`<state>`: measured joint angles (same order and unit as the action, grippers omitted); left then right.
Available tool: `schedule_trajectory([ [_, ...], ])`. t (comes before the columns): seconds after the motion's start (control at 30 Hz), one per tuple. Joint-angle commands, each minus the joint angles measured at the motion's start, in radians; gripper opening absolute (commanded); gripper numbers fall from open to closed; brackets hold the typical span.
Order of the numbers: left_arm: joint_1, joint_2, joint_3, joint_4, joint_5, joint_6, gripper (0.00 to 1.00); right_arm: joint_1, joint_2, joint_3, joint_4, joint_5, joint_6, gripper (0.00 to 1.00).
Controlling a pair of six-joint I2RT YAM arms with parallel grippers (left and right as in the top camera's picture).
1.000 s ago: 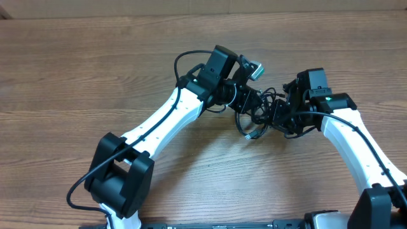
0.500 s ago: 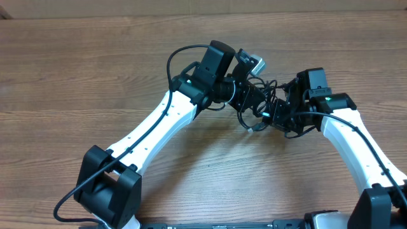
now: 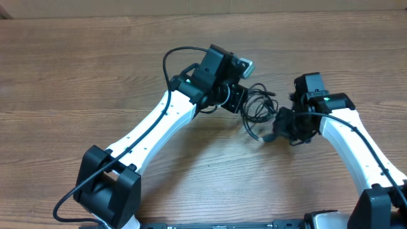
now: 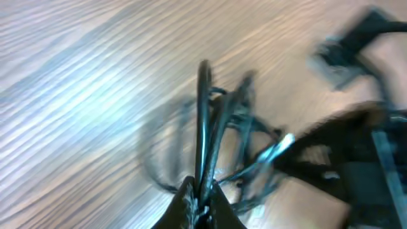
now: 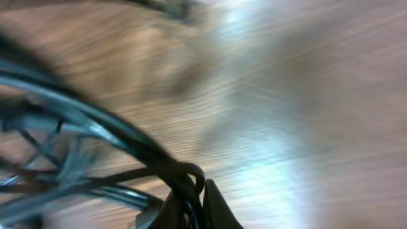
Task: Untangle cables
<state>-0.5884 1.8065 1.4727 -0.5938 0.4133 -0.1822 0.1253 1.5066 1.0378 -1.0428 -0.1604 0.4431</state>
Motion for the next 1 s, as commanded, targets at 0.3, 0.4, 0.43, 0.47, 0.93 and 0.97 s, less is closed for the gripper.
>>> schedule_trajectory([
  [0.3, 0.185, -0.032, 0.028, -0.105, -0.208, -0.006, 0.04, -0.005, -0.002, 0.009, -0.039, 0.291, 0.111, 0.04],
  [0.4, 0.205, -0.032, 0.028, -0.13, -0.208, -0.006, 0.04, -0.005, -0.002, 0.009, -0.03, 0.277, 0.11, 0.04],
  [0.43, 0.209, -0.032, 0.028, -0.136, -0.208, -0.005, 0.04, -0.005, -0.002, 0.009, -0.029, 0.27, 0.11, 0.04],
  [0.47, 0.211, -0.032, 0.028, -0.138, -0.208, -0.005, 0.04, -0.005, -0.002, 0.009, -0.025, 0.254, 0.11, 0.04],
  [0.93, 0.201, -0.032, 0.028, -0.143, -0.206, -0.005, 0.04, -0.005, -0.002, 0.009, 0.043, -0.555, -0.549, 0.04],
  [0.97, 0.201, -0.032, 0.028, -0.143, -0.206, -0.005, 0.04, -0.005, -0.002, 0.009, 0.045, -0.542, -0.549, 0.04],
])
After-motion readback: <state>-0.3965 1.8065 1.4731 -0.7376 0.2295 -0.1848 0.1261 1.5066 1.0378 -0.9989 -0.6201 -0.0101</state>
